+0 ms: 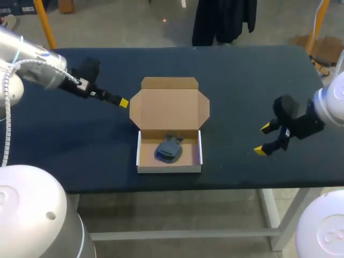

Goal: Assemble the packaging by folding the flat box into shape, placing the metal phone stand inside, and closing the box properly

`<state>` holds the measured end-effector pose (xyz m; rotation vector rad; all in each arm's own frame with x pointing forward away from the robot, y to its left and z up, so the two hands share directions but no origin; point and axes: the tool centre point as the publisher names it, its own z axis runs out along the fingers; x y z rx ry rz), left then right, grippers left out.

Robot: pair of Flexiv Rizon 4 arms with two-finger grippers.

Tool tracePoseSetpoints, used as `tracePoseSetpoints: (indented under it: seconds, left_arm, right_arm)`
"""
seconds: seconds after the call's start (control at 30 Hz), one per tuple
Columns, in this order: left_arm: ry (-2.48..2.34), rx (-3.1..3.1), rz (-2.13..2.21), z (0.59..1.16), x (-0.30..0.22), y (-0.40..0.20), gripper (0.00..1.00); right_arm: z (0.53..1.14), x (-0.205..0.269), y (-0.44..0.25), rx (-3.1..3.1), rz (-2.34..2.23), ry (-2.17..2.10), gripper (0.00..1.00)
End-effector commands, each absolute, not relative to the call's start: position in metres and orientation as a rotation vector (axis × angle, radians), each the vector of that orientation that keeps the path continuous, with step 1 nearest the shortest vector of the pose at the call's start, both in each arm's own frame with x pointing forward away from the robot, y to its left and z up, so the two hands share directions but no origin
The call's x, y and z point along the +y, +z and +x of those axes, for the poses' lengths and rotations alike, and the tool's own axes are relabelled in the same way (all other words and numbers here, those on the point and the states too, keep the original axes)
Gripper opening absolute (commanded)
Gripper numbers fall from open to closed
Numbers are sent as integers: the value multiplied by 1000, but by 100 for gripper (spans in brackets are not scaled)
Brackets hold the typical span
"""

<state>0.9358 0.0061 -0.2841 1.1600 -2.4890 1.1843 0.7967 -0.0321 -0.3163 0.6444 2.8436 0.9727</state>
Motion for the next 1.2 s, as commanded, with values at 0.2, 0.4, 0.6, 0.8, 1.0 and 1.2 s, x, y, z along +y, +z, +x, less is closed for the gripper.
tracePoseSetpoints:
  seconds: [0.2, 0.4, 0.6, 0.8, 1.0, 1.2]
  left_arm:
    - [1174, -2476, 1109, 963, 0, -306, 100]
    - [1208, -2460, 1093, 973, 0, -313, 100]
    - [1232, -2453, 1072, 979, -2, -321, 100]
    - [1255, -2439, 1029, 980, -9, -327, 100]
    - [1292, -2405, 975, 980, -20, -332, 94]
    - [1294, -2382, 918, 978, -36, -338, 80]
  right_arm:
    - [807, -25, -305, 2877, 573, 1012, 100]
    - [816, -16, -296, 2898, 522, 967, 100]
    - [823, -6, -288, 2916, 467, 943, 100]
    - [831, -3, -282, 2922, 446, 936, 100]
    - [843, 0, -276, 2927, 421, 920, 100]
    - [856, 4, -268, 2929, 404, 908, 92]
